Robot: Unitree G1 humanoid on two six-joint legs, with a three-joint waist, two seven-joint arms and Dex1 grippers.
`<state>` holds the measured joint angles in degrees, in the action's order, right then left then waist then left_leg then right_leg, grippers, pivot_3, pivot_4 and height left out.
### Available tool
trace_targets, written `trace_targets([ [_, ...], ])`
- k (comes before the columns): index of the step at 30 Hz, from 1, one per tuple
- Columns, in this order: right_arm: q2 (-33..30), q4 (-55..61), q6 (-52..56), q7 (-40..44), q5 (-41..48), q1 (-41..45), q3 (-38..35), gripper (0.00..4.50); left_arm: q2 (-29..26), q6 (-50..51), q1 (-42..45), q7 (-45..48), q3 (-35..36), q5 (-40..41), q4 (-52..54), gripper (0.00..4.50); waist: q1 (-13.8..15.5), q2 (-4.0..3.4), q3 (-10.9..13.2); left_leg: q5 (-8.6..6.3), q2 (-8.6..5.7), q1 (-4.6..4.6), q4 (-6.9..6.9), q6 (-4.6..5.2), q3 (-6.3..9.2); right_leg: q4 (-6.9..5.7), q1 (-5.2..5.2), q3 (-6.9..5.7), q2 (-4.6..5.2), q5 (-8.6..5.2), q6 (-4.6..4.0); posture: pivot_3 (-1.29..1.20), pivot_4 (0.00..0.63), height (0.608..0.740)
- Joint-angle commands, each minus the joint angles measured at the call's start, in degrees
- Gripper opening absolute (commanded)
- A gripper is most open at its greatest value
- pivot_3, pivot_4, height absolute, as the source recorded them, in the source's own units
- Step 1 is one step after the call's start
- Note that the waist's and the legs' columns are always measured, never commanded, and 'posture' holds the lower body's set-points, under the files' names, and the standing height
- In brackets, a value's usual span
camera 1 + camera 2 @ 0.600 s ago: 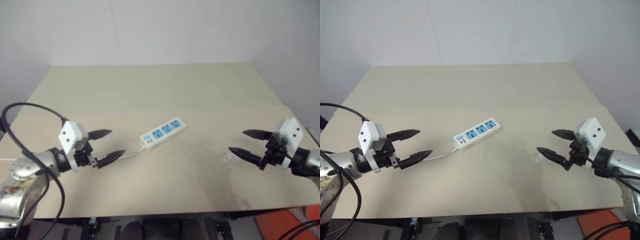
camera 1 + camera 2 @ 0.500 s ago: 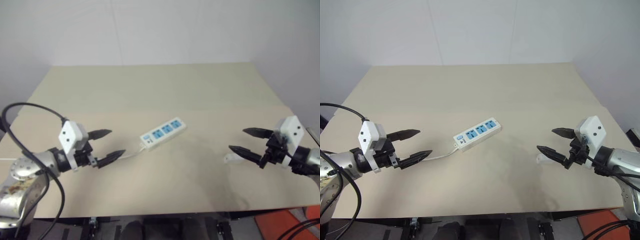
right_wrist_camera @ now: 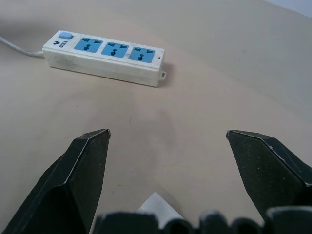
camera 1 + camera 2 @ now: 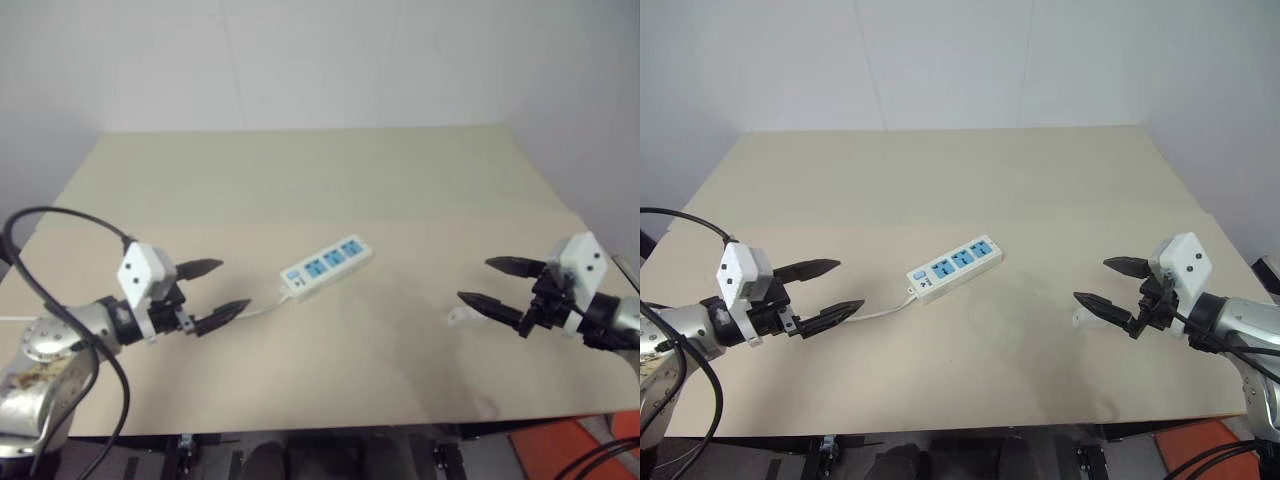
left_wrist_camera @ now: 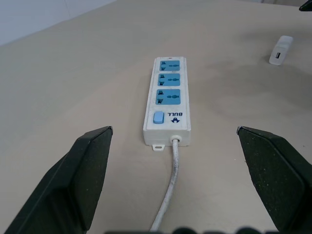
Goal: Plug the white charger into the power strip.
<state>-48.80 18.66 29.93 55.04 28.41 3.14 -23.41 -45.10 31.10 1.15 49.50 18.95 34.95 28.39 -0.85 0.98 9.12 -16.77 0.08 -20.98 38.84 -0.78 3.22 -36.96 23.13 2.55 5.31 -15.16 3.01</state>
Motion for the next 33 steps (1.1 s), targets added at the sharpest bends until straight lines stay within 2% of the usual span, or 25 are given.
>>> trace_targets([
  [1, -0.68, 1.63, -1.12, 0.14, 1.29, 0.20, -1.16, 4.50, 0.44, -0.91, 2.37, 0.26, -1.55, 0.70, -0.16, 4.47, 0.01, 0.00, 0.00, 0.00, 0.00, 0.00, 0.00, 0.00, 0.00, 0.00, 0.00, 0.00, 0.00, 0.00, 0.00, 0.00, 0.150, 0.740],
  [4, -0.59, 2.02, -0.88, -0.14, 1.43, 0.59, -0.80, 4.50, 1.81, -2.11, 6.72, 0.80, -6.02, -1.22, -4.07, 4.47, 0.29, 0.00, 0.00, 0.00, -0.02, 0.00, 0.04, 0.00, 0.01, -0.02, -0.03, -0.01, 0.00, 0.00, 0.00, 0.00, 0.150, 0.740],
  [10, -0.43, 2.54, -0.89, -0.75, 1.52, 1.56, -0.66, 4.50, 8.36, -7.42, 16.31, 0.74, -15.21, -7.67, -15.75, 4.47, 0.18, 0.02, 0.01, 0.00, -0.04, -0.02, 0.10, 0.00, 0.03, -0.04, -0.04, -0.02, 0.00, 0.01, 0.00, 0.00, 0.150, 0.740],
  [16, -0.65, 3.75, -0.41, -1.34, 2.41, 2.58, -1.10, 4.50, 16.45, -17.62, 21.78, 1.70, -21.39, -14.33, -31.06, 4.47, -0.02, 0.04, 0.01, 0.00, -0.04, -0.04, 0.12, 0.00, 0.01, -0.05, 0.00, -0.01, -0.01, 0.01, 0.00, 0.00, 0.150, 0.740],
  [24, -0.99, 5.05, -0.73, -1.95, 3.30, 1.93, -2.41, 4.50, 23.58, -34.77, 28.11, 2.27, -24.05, -22.34, -53.45, 4.47, 0.16, 0.05, 0.02, 0.01, -0.07, -0.08, 0.20, 0.00, 0.03, -0.06, -0.01, -0.03, 0.00, 0.01, 0.01, 0.00, 0.150, 0.740],
  [33, -1.10, 6.64, -0.42, -2.84, 3.99, 1.43, -3.59, 4.50, 28.64, -42.46, 33.87, 1.64, -25.66, -27.78, -69.68, 4.47, 1.06, 0.04, 0.01, 0.01, -0.13, -0.03, 0.34, 0.00, 0.06, -0.12, -0.13, -0.04, 0.04, 0.03, 0.06, 0.00, 0.150, 0.740],
])
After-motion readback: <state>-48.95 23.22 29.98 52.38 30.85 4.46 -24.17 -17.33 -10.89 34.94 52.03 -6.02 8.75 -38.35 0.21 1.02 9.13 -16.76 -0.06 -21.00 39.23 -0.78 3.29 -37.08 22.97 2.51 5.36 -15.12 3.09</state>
